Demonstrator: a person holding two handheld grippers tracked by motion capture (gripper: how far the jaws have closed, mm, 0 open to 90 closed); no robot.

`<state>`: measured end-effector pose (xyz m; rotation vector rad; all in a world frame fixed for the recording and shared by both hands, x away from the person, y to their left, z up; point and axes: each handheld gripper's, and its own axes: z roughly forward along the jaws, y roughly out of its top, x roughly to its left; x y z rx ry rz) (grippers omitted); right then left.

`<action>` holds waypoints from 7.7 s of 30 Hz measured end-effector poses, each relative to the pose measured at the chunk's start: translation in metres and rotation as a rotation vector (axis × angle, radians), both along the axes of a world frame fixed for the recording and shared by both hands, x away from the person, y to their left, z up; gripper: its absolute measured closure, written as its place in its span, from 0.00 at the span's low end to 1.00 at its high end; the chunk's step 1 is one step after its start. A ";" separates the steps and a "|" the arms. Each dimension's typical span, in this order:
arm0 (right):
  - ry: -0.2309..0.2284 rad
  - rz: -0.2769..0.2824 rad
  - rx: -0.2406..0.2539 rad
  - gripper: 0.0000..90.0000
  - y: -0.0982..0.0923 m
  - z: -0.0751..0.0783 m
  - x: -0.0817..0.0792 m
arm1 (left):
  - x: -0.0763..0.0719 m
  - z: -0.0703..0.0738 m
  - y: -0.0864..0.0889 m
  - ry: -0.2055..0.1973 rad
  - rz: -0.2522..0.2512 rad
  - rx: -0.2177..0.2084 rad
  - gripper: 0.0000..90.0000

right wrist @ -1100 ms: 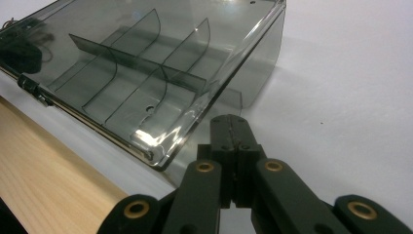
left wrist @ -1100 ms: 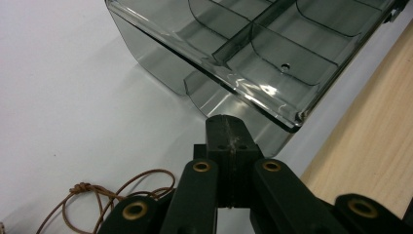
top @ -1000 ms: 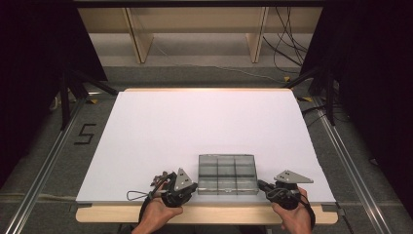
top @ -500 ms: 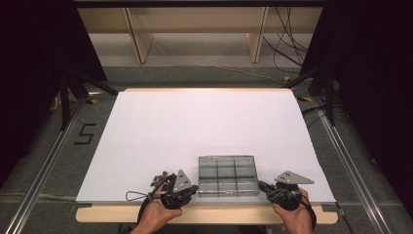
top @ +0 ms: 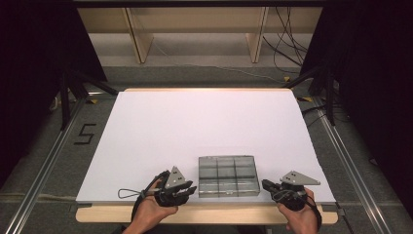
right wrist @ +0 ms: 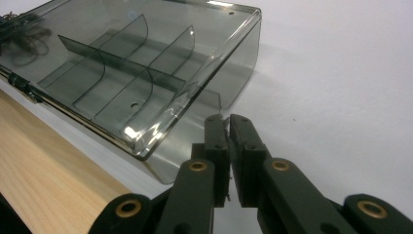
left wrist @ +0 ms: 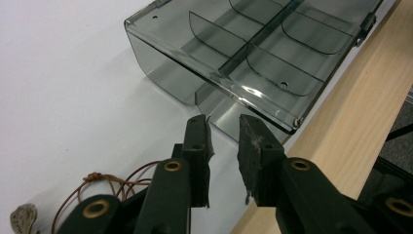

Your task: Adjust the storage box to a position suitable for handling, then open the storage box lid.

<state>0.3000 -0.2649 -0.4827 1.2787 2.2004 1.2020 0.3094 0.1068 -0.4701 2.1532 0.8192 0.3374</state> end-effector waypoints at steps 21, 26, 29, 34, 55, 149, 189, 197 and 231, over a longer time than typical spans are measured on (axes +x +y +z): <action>-0.018 0.027 0.024 0.97 -0.001 0.003 -0.017 | -0.025 0.014 0.011 0.014 -0.018 -0.121 0.55; -0.007 0.043 0.038 0.97 -0.001 0.003 -0.019 | -0.030 0.014 0.013 0.014 0.007 -0.142 0.49; 0.011 0.041 0.039 0.98 0.001 0.004 -0.023 | -0.032 0.013 0.014 0.019 0.021 -0.160 0.47; -0.012 0.075 0.016 0.99 0.000 0.003 -0.024 | -0.034 0.012 0.017 0.023 0.027 -0.156 0.45; -0.053 0.113 0.030 1.00 0.007 0.008 -0.032 | -0.034 0.004 0.016 0.022 0.027 -0.146 0.45; -0.188 0.129 0.118 1.00 0.026 0.043 0.018 | 0.054 0.016 -0.015 -0.187 -0.032 -0.225 0.55; -0.015 0.026 0.047 0.37 0.009 0.012 -0.012 | 0.085 0.015 -0.015 -0.116 0.004 -0.293 0.73; 0.011 0.023 0.058 0.37 0.009 0.011 -0.013 | 0.092 0.014 -0.015 -0.109 -0.010 -0.295 0.74; 0.020 0.055 0.065 0.37 0.009 0.006 -0.015 | 0.107 0.004 -0.016 -0.056 0.037 -0.288 0.78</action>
